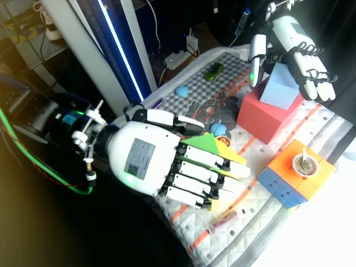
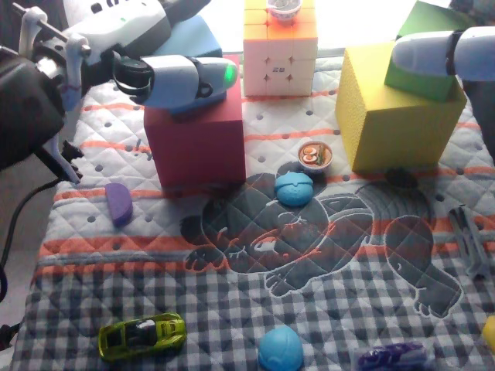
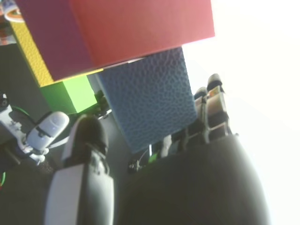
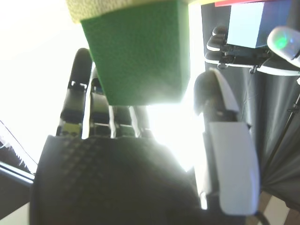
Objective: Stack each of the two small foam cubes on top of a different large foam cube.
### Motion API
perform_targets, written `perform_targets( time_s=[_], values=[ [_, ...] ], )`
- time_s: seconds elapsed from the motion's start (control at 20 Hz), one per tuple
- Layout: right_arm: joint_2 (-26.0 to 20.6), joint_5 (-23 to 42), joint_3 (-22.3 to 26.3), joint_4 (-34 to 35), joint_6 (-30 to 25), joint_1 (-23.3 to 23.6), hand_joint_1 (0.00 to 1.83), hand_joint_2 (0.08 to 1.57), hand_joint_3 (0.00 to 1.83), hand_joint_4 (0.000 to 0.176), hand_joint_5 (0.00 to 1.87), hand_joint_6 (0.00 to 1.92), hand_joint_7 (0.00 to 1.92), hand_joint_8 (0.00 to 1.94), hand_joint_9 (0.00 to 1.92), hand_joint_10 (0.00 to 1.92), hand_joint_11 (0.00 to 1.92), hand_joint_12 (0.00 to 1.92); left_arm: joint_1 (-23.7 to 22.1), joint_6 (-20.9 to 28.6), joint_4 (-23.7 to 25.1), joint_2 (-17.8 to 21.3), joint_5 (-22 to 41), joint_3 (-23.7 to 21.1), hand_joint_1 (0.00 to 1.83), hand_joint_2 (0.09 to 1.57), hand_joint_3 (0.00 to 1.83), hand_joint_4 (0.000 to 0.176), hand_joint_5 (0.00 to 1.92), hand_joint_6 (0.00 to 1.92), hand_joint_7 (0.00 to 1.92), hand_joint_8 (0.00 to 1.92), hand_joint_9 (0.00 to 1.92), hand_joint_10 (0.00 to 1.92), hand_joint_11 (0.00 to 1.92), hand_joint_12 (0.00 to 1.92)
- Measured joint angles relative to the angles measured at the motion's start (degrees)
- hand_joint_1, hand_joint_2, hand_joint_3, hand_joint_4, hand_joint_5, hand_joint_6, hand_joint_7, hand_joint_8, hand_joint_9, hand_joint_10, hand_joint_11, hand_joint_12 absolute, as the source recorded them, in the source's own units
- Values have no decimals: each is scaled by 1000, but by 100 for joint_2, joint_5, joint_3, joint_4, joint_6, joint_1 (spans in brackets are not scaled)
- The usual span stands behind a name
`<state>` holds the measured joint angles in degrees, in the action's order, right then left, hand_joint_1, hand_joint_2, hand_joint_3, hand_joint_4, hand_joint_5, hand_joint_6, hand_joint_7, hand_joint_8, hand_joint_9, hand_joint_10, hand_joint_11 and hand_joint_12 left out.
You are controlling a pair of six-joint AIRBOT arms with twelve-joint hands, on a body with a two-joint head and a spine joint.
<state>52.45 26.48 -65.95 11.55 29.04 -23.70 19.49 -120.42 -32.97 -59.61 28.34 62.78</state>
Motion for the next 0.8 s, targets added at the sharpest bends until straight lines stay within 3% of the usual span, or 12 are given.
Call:
perform_targets(
  time_s=[0.05,0.1,0.25,0.35,0.4,0.5,0.55,0.6,0.65,0.7,0.75,0.8],
  values=[
    [-2,31,44,-2,2,0,454,1112,6,98,0,0,0,0,0,0,0,163,15,-2,33,13,22,-28,264,1227,0,163,0,0,0,0,0,0,0,0],
    [-20,120,149,-9,2,17,376,1059,0,118,0,0,0,0,0,0,0,6,26,-2,85,44,92,-85,254,1209,0,173,0,0,0,0,0,0,0,0],
    [-223,396,352,-57,0,116,388,1025,0,129,0,0,0,0,0,0,0,0,50,-7,155,254,245,-284,72,1127,0,176,0,0,0,0,0,0,0,0],
    [-422,627,476,2,0,129,377,1020,0,126,0,0,0,0,0,0,0,0,50,0,262,439,509,-442,162,1075,0,176,0,0,0,0,0,0,0,0],
    [-507,723,553,35,0,129,409,1052,0,106,0,0,0,0,0,0,0,0,50,-2,330,505,675,-509,187,1059,0,176,0,0,0,0,0,0,0,0],
    [-688,935,756,-2,0,129,399,1066,0,135,0,0,0,0,0,0,23,11,52,7,459,658,951,-697,301,1091,0,176,0,0,0,0,0,0,0,0],
    [-798,1049,874,-59,0,129,428,1085,6,147,0,0,0,0,0,0,4,4,74,4,540,726,1071,-787,288,1049,53,176,0,0,0,0,0,0,0,642],
    [-905,1185,999,-111,0,129,439,1086,0,148,0,0,0,0,0,0,0,590,116,4,562,820,1193,-898,302,1116,21,176,0,0,0,0,0,0,0,869],
    [-1036,1340,1134,-201,-2,129,406,1065,0,142,0,0,0,0,22,13,0,1264,227,0,632,970,1357,-1043,218,1154,0,176,0,0,0,0,0,0,0,347],
    [-1165,1456,1248,-264,-4,116,398,1063,0,138,0,0,0,0,13,8,0,1531,315,20,678,1128,1473,-1185,240,1141,0,176,0,0,0,0,0,0,0,69],
    [-1268,1572,1346,-313,-2,70,398,1063,0,138,0,0,0,0,13,8,0,1531,422,44,748,1248,1600,-1300,240,1141,0,176,0,0,0,0,0,0,0,69],
    [-1366,1670,1473,-356,2,59,395,1046,0,150,0,0,0,0,0,0,0,1461,557,120,850,1421,1878,-1460,283,1093,0,176,0,0,0,0,0,0,241,111]
  ],
)
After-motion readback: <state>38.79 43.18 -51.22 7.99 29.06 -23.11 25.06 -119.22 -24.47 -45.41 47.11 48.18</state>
